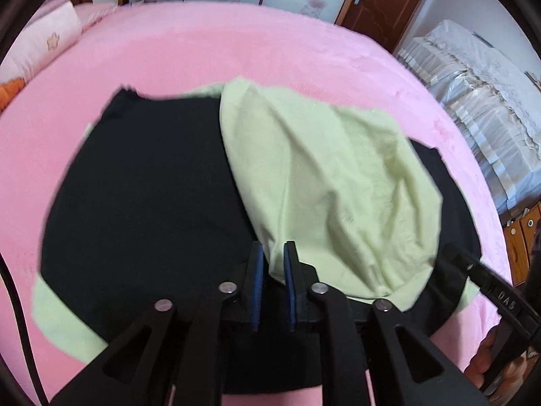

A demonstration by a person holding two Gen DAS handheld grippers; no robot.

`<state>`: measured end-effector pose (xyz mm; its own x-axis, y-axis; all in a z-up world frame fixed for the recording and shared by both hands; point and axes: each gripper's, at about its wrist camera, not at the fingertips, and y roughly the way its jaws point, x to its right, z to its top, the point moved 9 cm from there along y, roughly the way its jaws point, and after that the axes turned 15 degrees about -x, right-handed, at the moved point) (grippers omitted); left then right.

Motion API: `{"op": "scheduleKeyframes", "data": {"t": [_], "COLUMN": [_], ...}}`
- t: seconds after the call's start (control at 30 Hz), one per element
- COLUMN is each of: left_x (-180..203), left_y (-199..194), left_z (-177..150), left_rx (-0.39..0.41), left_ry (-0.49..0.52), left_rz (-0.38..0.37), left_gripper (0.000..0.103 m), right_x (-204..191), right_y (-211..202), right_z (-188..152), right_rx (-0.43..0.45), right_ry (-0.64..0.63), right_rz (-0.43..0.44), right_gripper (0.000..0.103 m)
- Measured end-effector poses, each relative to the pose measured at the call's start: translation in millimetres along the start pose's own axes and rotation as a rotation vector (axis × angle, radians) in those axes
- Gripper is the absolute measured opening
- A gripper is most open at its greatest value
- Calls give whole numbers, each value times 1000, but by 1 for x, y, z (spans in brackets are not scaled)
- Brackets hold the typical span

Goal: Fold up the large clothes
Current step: 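Lift the green hood with both tools and fold it over the black body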

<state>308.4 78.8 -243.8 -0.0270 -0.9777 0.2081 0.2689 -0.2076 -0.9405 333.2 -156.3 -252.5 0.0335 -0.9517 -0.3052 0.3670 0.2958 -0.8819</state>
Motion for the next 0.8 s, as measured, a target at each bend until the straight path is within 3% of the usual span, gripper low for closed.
{"op": "scheduleKeyframes", "data": {"t": [0.07,0.17,0.23,0.4,0.47,0.53,0.67,0.8], "left_x": [8,26,41,62,57,43,26,29], "left_y": [-15,-35,-39,-8,12,41,59,62], "left_z": [7,25,43,77,79,75,63,59], "left_rx": [27,73,106,96,56,-10,-23,0], "left_ry": [21,55,64,42,24,-18,-42,-7], "left_rz": [2,-10,-18,-28,-10,39,21,49], "left_gripper": [26,43,45,45,29,22,22,22], "right_x": [-11,-28,-40,-51,-46,-29,12,20], "right_y": [-21,-27,-23,12,29,46,68,67], "right_z": [11,30,44,72,76,71,44,36], "right_rx": [70,107,120,82,48,6,-57,-25], "right_ry": [-42,-96,-123,-152,-142,-123,-100,-96], "right_rz": [-22,-53,-56,-69,-89,-143,-204,-177], "right_gripper": [17,17,17,17,17,17,4,1]}}
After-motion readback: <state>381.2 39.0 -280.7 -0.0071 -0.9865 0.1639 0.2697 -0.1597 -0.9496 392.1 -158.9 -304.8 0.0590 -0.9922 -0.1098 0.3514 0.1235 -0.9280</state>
